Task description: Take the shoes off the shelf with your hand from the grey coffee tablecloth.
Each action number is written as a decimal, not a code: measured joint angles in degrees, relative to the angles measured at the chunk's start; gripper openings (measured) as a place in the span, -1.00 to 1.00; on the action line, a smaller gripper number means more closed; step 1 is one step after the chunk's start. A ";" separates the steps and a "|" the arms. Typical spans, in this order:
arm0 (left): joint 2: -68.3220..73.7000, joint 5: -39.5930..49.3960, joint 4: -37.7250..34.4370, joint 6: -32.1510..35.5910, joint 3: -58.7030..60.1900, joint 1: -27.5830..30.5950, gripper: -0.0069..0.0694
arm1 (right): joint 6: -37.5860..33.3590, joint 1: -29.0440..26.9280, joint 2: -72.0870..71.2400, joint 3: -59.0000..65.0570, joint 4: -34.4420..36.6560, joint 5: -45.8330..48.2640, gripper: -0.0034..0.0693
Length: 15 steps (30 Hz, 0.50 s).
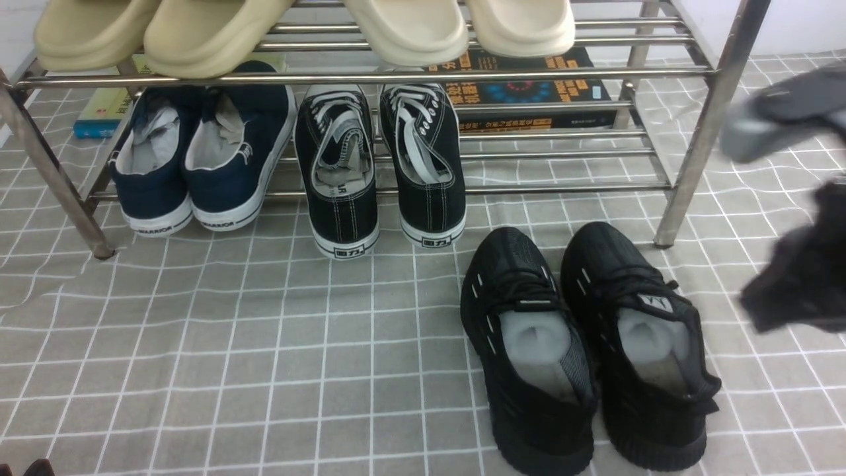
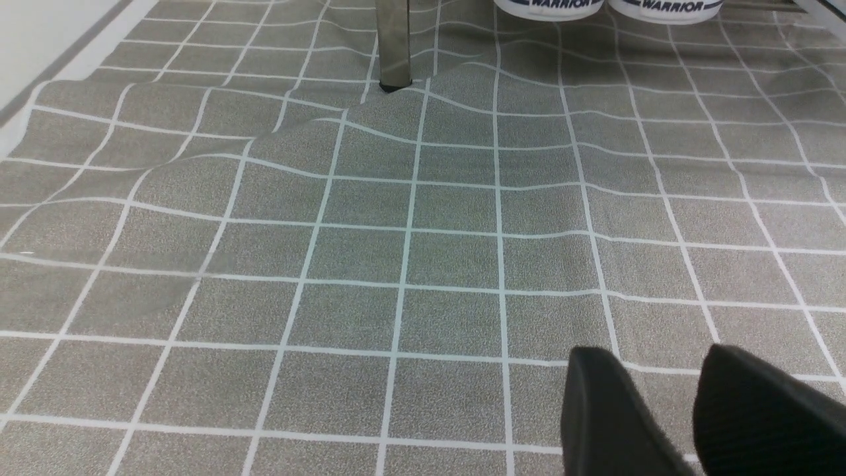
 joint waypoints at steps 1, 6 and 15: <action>0.00 0.00 0.00 0.00 0.00 0.00 -0.19 | 0.13 0.00 -2.90 3.46 0.00 -2.80 -0.93; 0.00 0.00 0.00 0.00 0.00 0.00 -0.19 | 0.20 0.00 -15.62 19.60 -0.11 -20.58 -0.95; 0.00 0.00 0.00 0.00 0.00 0.00 -0.19 | -0.02 0.00 -25.38 38.36 -0.39 -42.34 -0.95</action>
